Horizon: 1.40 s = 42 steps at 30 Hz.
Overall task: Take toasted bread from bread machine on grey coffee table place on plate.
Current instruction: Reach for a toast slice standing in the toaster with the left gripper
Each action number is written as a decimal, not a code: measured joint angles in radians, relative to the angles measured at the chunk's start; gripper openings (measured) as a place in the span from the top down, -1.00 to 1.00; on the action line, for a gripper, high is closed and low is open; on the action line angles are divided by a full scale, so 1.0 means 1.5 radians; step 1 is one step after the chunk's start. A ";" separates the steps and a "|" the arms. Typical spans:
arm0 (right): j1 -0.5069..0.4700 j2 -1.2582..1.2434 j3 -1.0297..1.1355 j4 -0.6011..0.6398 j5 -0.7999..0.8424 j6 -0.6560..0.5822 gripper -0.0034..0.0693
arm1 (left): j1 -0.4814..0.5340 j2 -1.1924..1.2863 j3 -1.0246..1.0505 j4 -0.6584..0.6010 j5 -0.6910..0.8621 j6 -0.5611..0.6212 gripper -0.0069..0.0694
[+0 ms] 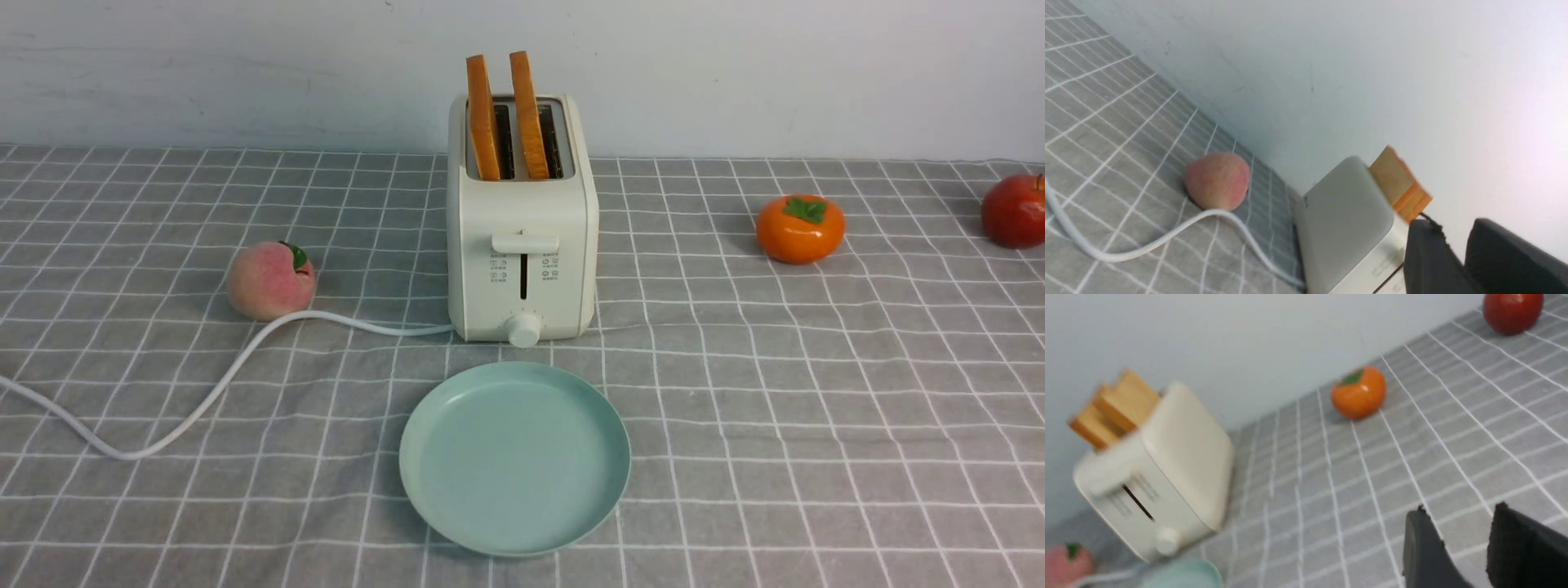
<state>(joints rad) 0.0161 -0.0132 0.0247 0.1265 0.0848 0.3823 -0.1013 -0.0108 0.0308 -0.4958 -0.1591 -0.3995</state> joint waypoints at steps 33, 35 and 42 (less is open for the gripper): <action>0.000 0.489 -0.607 0.155 0.618 -0.296 0.95 | 0.000 0.690 -0.612 -0.016 0.559 0.316 0.86; 0.000 0.489 -0.607 0.185 0.609 -0.328 0.93 | -0.006 0.754 -0.697 -0.035 0.578 0.347 0.86; 0.000 0.488 -0.606 0.202 0.605 -0.339 0.92 | -0.091 0.852 -0.821 -0.042 0.514 0.363 0.86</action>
<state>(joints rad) 0.0161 0.7195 -0.8842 0.4298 0.9929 -0.1266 -0.2376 1.2679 -1.2000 -0.5590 0.6122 0.1454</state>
